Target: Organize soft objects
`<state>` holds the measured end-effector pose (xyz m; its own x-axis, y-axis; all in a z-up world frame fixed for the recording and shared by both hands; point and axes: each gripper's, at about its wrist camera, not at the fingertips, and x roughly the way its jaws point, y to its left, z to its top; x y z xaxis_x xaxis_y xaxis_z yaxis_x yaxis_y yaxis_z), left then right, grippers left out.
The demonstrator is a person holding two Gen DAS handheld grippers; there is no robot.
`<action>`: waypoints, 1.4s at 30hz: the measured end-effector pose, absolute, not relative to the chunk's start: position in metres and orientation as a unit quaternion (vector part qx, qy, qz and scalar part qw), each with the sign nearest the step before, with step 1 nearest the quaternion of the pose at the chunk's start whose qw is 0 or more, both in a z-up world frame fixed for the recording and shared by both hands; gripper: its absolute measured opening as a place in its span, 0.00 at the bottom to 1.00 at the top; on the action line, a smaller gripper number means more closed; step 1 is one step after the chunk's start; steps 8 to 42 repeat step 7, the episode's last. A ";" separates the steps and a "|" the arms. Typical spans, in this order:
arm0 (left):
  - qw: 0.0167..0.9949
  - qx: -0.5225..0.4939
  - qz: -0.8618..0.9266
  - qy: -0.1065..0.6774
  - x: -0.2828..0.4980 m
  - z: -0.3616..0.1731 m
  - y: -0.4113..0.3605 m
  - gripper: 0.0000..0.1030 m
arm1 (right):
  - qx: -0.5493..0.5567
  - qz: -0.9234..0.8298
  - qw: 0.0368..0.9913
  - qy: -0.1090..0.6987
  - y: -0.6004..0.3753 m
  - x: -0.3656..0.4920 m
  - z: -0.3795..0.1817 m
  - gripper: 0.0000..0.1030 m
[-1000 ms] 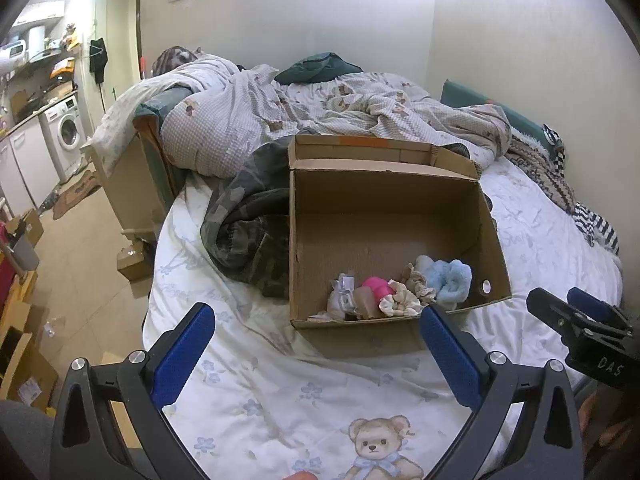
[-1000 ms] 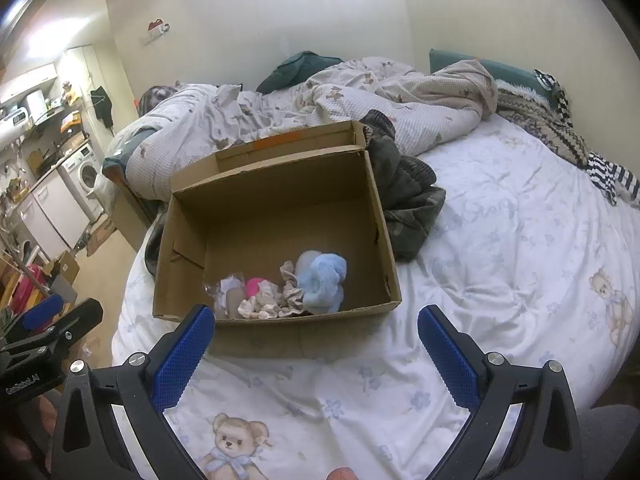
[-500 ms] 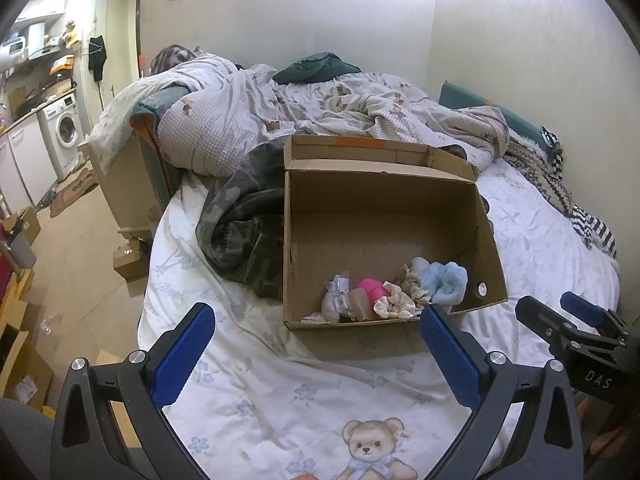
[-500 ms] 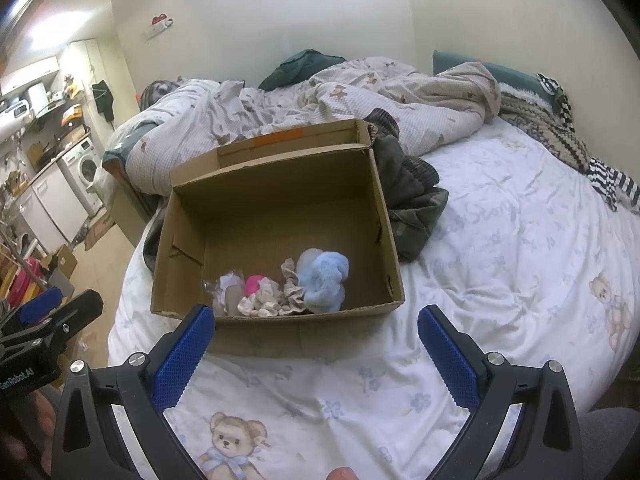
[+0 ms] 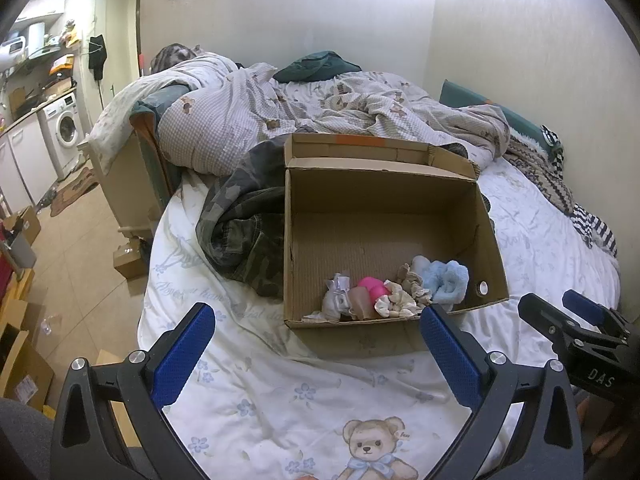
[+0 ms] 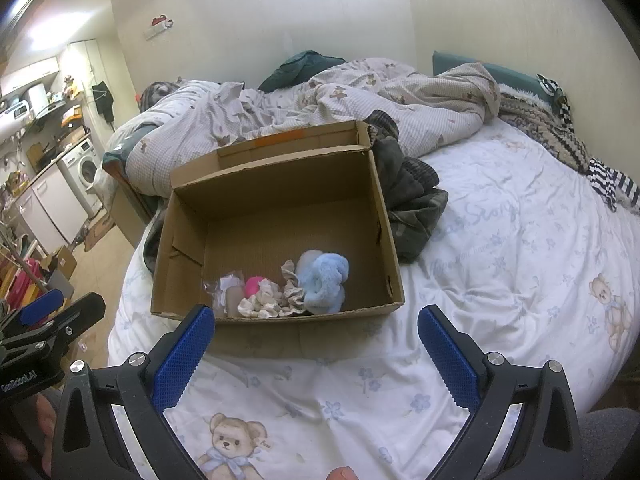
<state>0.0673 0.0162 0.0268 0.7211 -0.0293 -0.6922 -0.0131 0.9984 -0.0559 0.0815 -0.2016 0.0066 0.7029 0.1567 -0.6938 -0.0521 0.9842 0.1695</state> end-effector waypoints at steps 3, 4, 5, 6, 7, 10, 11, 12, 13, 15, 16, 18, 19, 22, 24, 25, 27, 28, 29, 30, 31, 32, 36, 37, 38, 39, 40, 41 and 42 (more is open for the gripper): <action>0.927 -0.028 -0.005 0.373 0.067 0.027 0.017 0.99 | 0.069 0.057 0.920 0.381 -0.201 0.081 0.007 1.00; 0.927 -0.029 -0.006 0.374 0.067 0.027 0.016 0.99 | 0.069 0.057 0.920 0.381 -0.202 0.082 0.007 1.00; 0.927 -0.030 -0.007 0.373 0.067 0.027 0.017 0.99 | 0.069 0.057 0.920 0.382 -0.201 0.081 0.007 1.00; 0.927 -0.033 -0.009 0.372 0.067 0.027 0.017 0.99 | 0.069 0.057 0.920 0.382 -0.201 0.081 0.007 1.00; 0.928 -0.034 -0.009 0.372 0.067 0.026 0.017 0.99 | 0.068 0.057 0.920 0.382 -0.201 0.082 0.007 1.00; 0.928 -0.034 -0.009 0.372 0.067 0.026 0.017 0.99 | 0.068 0.057 0.920 0.382 -0.201 0.082 0.007 1.00; 0.928 -0.034 -0.009 0.372 0.067 0.026 0.017 0.99 | 0.068 0.057 0.920 0.382 -0.201 0.082 0.007 1.00; 0.928 -0.034 -0.009 0.372 0.067 0.026 0.017 0.99 | 0.068 0.057 0.920 0.382 -0.201 0.082 0.007 1.00; 0.928 -0.034 -0.009 0.372 0.067 0.026 0.017 0.99 | 0.068 0.057 0.920 0.382 -0.201 0.082 0.007 1.00; 0.928 -0.034 -0.009 0.372 0.067 0.026 0.017 0.99 | 0.068 0.057 0.920 0.382 -0.201 0.082 0.007 1.00; 0.928 -0.034 -0.009 0.372 0.067 0.026 0.017 0.99 | 0.068 0.057 0.920 0.382 -0.201 0.082 0.007 1.00; 0.928 -0.034 -0.009 0.372 0.067 0.026 0.017 0.99 | 0.068 0.057 0.920 0.382 -0.201 0.082 0.007 1.00; 0.928 -0.034 -0.009 0.372 0.067 0.026 0.017 0.99 | 0.068 0.057 0.920 0.382 -0.201 0.082 0.007 1.00; 0.928 -0.034 -0.009 0.372 0.067 0.026 0.017 0.99 | 0.068 0.057 0.920 0.382 -0.201 0.082 0.007 1.00; 0.928 -0.034 -0.009 0.372 0.067 0.026 0.017 0.99 | 0.068 0.057 0.920 0.382 -0.201 0.082 0.007 1.00; 0.928 -0.034 -0.009 0.372 0.067 0.026 0.017 0.99 | 0.068 0.057 0.920 0.382 -0.201 0.082 0.007 1.00; 0.928 -0.034 -0.009 0.372 0.067 0.026 0.017 0.99 | 0.068 0.057 0.920 0.382 -0.201 0.082 0.007 1.00; 0.928 -0.034 -0.009 0.372 0.067 0.026 0.017 0.99 | 0.068 0.057 0.920 0.382 -0.201 0.082 0.007 1.00; 0.928 -0.034 -0.009 0.372 0.067 0.026 0.017 0.99 | 0.068 0.057 0.920 0.382 -0.201 0.082 0.007 1.00; 0.928 -0.034 -0.009 0.372 0.067 0.026 0.017 0.99 | 0.068 0.057 0.920 0.382 -0.201 0.082 0.007 1.00; 0.928 -0.034 -0.009 0.372 0.067 0.026 0.017 0.99 | 0.068 0.057 0.920 0.382 -0.201 0.082 0.007 1.00; 0.928 -0.034 -0.009 0.372 0.067 0.026 0.017 0.99 | 0.068 0.057 0.920 0.382 -0.201 0.082 0.007 1.00; 0.928 -0.034 -0.009 0.372 0.067 0.026 0.017 0.99 | 0.068 0.057 0.920 0.382 -0.201 0.082 0.007 1.00; 0.928 -0.034 -0.009 0.372 0.067 0.026 0.017 0.99 | 0.068 0.057 0.920 0.382 -0.201 0.082 0.007 1.00; 0.928 -0.034 -0.009 0.372 0.067 0.026 0.017 0.99 | 0.068 0.057 0.920 0.382 -0.201 0.082 0.007 1.00; 0.928 -0.034 -0.009 0.372 0.067 0.026 0.017 0.99 | 0.068 0.057 0.920 0.382 -0.201 0.082 0.007 1.00; 0.928 -0.034 -0.009 0.372 0.067 0.026 0.017 0.99 | 0.068 0.057 0.920 0.382 -0.201 0.082 0.007 1.00; 0.928 -0.034 -0.009 0.372 0.067 0.026 0.017 0.99 | 0.068 0.057 0.920 0.382 -0.201 0.082 0.007 1.00; 0.928 -0.034 -0.009 0.372 0.067 0.026 0.017 0.99 | 0.068 0.057 0.920 0.382 -0.201 0.082 0.007 1.00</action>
